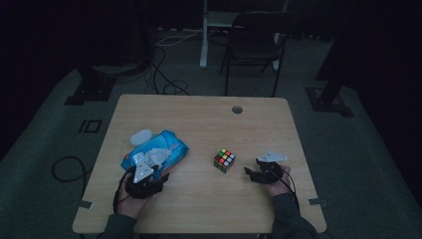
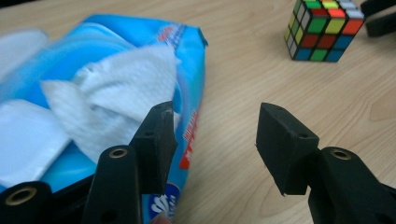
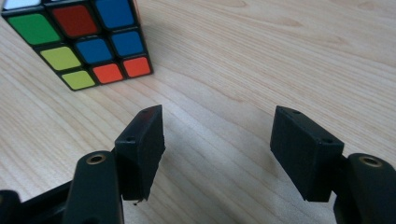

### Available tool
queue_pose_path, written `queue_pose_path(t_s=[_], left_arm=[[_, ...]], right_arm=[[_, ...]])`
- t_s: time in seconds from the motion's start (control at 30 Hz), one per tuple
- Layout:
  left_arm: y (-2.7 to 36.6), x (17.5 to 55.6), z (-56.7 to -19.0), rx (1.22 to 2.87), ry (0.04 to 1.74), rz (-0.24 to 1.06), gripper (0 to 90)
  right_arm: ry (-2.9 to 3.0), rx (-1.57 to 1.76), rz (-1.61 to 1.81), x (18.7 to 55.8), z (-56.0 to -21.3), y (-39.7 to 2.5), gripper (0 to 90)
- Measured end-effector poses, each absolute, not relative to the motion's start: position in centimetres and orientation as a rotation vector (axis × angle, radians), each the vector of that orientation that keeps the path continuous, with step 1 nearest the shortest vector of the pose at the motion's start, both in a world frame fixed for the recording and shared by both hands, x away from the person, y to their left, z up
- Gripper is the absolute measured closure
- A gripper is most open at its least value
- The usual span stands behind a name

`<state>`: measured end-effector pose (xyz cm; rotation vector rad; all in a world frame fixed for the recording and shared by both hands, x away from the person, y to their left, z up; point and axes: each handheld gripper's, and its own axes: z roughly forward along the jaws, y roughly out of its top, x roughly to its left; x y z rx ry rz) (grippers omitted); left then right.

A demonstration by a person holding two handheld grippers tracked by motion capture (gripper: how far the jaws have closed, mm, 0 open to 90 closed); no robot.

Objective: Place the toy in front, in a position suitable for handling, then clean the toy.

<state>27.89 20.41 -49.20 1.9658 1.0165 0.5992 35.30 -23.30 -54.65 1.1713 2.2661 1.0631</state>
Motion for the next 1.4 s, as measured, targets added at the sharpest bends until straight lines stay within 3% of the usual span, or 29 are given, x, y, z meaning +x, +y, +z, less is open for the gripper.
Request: queue_pose_path(t_s=[0.53, 1.1, 1.4], left_arm=[[23.9, 29.4, -46.2, 1.944, 1.039, 0.757, 45.6], [22.3, 35.8, -48.3, 2.12, 1.094, 0.592, 44.2], [23.0, 36.2, -48.7, 2.057, 1.155, 0.486, 59.2]], right_arm=[[2.268, 1.187, 1.036, 35.5, -54.9, -23.3, 33.7], [2.275, 1.179, 1.033, 35.5, -55.0, -23.2, 33.8], [2.276, 1.177, 1.034, 35.5, -55.0, -23.2, 33.6]])
